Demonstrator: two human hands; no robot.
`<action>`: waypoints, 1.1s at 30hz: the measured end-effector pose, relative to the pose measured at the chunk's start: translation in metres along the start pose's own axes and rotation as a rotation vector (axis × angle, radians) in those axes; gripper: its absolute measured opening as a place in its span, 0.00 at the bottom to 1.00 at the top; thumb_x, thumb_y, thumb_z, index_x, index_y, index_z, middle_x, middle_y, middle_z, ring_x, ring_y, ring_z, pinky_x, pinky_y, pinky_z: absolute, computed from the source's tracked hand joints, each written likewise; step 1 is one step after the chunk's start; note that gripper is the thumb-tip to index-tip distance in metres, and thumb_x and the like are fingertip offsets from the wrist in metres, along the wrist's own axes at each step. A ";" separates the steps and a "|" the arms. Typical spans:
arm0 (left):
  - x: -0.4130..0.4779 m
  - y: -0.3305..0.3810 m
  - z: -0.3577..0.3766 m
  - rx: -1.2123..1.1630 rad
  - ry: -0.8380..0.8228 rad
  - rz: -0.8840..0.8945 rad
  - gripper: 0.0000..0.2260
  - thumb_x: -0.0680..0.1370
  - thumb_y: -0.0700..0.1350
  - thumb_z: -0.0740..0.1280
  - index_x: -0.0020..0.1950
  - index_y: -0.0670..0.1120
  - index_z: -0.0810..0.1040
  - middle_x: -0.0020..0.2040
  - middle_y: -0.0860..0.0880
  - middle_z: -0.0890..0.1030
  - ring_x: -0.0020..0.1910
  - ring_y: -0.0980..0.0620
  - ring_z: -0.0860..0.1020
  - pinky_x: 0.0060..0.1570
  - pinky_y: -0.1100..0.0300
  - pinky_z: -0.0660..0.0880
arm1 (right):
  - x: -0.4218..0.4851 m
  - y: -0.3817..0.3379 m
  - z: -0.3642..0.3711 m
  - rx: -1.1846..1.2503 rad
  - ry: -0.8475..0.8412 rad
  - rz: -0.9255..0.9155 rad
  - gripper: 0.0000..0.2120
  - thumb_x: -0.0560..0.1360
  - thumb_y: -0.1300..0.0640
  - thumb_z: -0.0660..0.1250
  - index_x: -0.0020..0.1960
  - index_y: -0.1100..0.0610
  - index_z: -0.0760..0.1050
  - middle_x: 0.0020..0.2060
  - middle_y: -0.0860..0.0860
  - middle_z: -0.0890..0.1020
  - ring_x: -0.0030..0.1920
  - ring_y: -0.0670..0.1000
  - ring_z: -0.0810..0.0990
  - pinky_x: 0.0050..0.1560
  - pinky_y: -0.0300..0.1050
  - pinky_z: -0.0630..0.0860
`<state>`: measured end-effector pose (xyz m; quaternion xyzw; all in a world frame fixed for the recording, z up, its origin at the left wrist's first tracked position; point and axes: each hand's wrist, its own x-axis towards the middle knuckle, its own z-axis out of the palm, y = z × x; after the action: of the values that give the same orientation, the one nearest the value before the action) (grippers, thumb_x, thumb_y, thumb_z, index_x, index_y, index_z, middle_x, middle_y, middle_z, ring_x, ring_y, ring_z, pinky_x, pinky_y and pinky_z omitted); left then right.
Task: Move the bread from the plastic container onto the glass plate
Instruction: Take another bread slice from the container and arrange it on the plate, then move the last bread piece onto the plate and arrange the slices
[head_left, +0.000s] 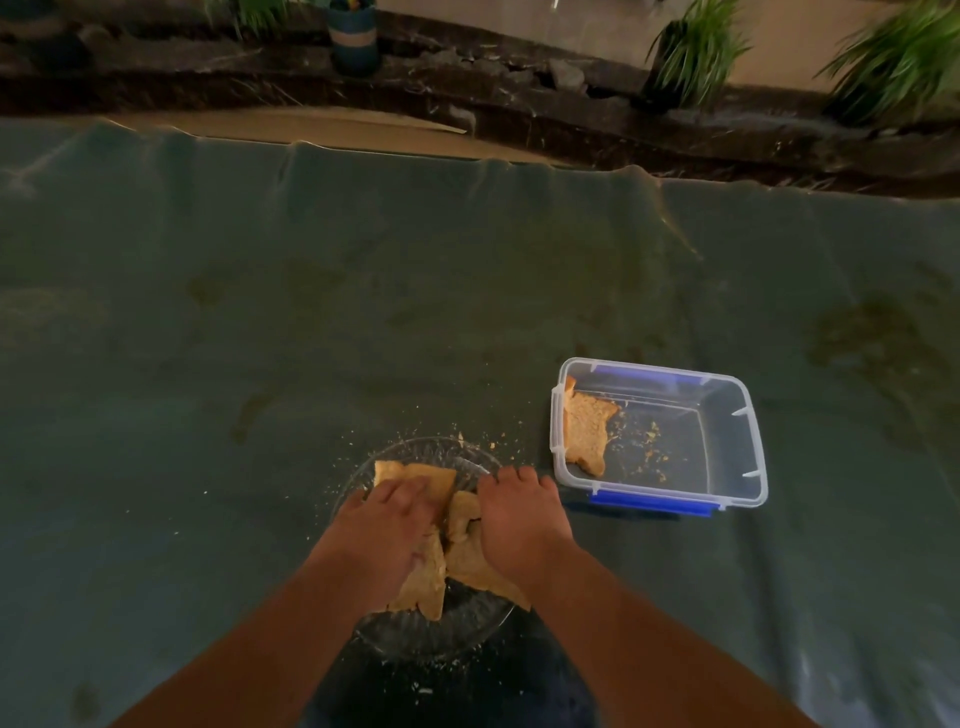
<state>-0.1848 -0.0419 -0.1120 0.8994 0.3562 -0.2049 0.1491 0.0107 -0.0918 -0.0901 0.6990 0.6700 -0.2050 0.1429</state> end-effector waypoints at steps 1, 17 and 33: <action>-0.001 -0.002 0.002 0.008 0.004 -0.012 0.34 0.81 0.56 0.64 0.81 0.53 0.49 0.84 0.49 0.51 0.80 0.45 0.53 0.75 0.39 0.59 | 0.004 -0.001 -0.001 0.011 -0.003 0.001 0.20 0.79 0.54 0.62 0.70 0.57 0.71 0.66 0.60 0.77 0.65 0.61 0.73 0.67 0.60 0.70; -0.013 -0.025 0.008 0.010 0.087 -0.064 0.28 0.80 0.57 0.64 0.79 0.55 0.62 0.82 0.46 0.59 0.78 0.44 0.59 0.74 0.42 0.60 | 0.015 -0.015 0.001 -0.004 0.191 -0.190 0.22 0.77 0.56 0.63 0.70 0.57 0.67 0.65 0.61 0.74 0.63 0.64 0.71 0.63 0.64 0.71; -0.015 -0.016 0.003 -0.029 0.045 -0.084 0.28 0.78 0.61 0.63 0.77 0.56 0.64 0.81 0.48 0.61 0.77 0.45 0.60 0.71 0.45 0.65 | 0.008 -0.001 0.006 -0.082 0.145 -0.321 0.21 0.77 0.57 0.64 0.70 0.56 0.71 0.67 0.60 0.74 0.67 0.64 0.68 0.67 0.64 0.69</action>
<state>-0.2065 -0.0405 -0.1098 0.8858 0.3999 -0.1854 0.1452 0.0094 -0.0876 -0.0993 0.5897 0.7892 -0.1469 0.0879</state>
